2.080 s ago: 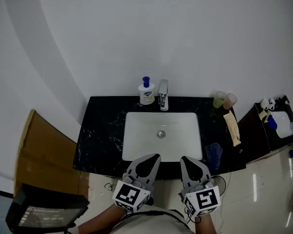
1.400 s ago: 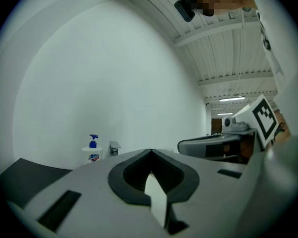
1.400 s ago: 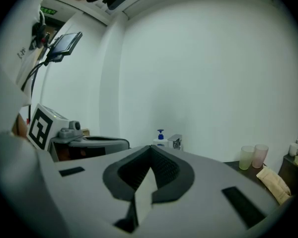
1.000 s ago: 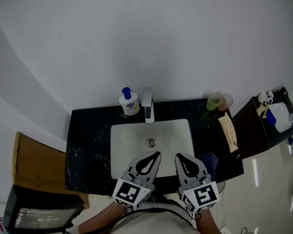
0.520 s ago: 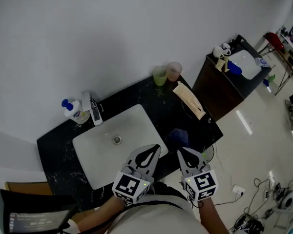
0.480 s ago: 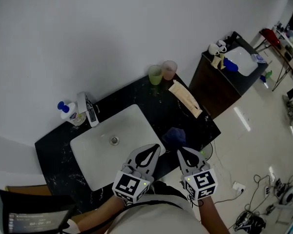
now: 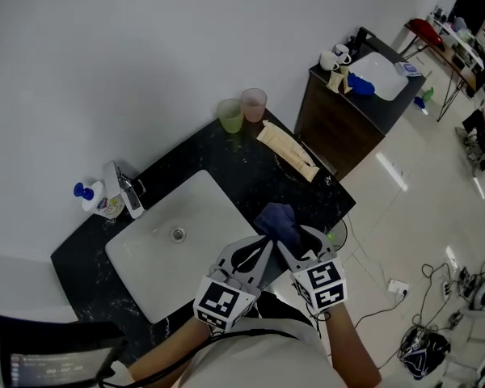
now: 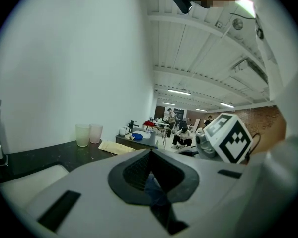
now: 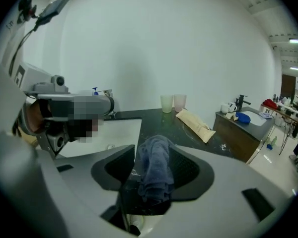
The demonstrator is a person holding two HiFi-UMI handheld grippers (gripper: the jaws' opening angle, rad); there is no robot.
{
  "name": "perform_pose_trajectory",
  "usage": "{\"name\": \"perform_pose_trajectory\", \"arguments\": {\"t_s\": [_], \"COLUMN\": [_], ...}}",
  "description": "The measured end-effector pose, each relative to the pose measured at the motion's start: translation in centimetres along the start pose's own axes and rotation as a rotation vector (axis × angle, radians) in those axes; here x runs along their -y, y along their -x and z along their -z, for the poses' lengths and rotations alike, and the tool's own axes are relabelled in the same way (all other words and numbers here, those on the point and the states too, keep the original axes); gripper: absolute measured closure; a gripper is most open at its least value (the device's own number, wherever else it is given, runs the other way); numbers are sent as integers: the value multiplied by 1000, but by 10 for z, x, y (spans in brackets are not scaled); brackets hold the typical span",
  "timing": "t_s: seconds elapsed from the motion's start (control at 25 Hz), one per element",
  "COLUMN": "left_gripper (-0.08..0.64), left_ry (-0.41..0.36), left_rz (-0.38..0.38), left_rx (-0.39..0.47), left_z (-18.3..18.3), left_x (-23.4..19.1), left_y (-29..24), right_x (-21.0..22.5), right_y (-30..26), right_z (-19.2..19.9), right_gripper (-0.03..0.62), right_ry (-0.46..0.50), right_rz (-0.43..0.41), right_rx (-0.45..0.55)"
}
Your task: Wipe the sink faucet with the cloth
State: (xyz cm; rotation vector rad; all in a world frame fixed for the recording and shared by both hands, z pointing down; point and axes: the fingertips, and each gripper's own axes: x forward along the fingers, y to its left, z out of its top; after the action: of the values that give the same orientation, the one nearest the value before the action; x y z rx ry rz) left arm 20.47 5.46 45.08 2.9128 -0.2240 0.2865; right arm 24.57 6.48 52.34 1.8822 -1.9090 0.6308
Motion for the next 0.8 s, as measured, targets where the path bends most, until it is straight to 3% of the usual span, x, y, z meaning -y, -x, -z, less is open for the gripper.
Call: {"name": "perform_pose_trajectory", "arguments": {"t_s": [0.24,0.52,0.6,0.8], "left_gripper": [558,558,558,558], "left_ry": [-18,-6,-6,5], "left_rz": [9,4,1,-42], "left_rx": [-2,-39,-38,-27], "left_z": [0,13,14,9], "left_x": [-1,-4,-5,-16], "left_y": [-3,-7,-7,2], "right_x": [6,13,14,6], "right_y": [-27,-57,-60,-50], "right_z": [11,34,43,23], "right_gripper": [329,334,521,532], "right_ry": [24,86,103,33], "right_rz": [-17,-25,-21,-58], "right_rx": [-104,-249,-280,-175]}}
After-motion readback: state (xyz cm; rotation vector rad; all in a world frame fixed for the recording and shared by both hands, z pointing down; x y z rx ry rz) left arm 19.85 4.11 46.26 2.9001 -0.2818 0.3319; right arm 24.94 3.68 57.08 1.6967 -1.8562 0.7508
